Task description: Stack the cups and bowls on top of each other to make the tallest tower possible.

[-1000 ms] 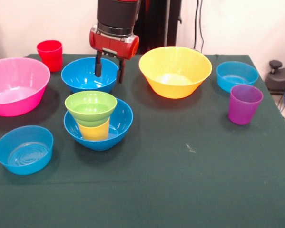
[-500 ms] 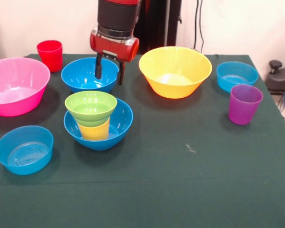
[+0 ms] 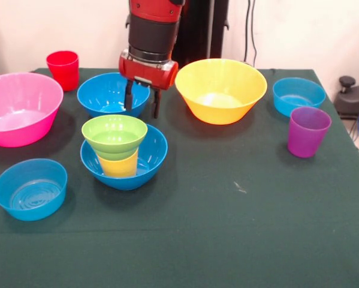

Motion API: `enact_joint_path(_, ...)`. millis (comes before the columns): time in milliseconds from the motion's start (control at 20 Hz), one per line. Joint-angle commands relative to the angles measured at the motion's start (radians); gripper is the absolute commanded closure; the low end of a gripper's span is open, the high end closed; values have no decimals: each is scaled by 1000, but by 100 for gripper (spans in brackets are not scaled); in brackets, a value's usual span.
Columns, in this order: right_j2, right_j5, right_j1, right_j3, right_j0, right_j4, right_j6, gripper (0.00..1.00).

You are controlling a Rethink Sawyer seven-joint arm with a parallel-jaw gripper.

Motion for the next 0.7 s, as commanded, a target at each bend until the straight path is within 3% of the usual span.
enact_joint_path(50, 27, -71, 63, 2, 36, -43, 79, 0)
enact_joint_path(500, 25, -67, 50, 15, 32, -34, 71, 0)
enact_joint_path(700, 45, -23, -4, 41, 13, -31, 53, 0)
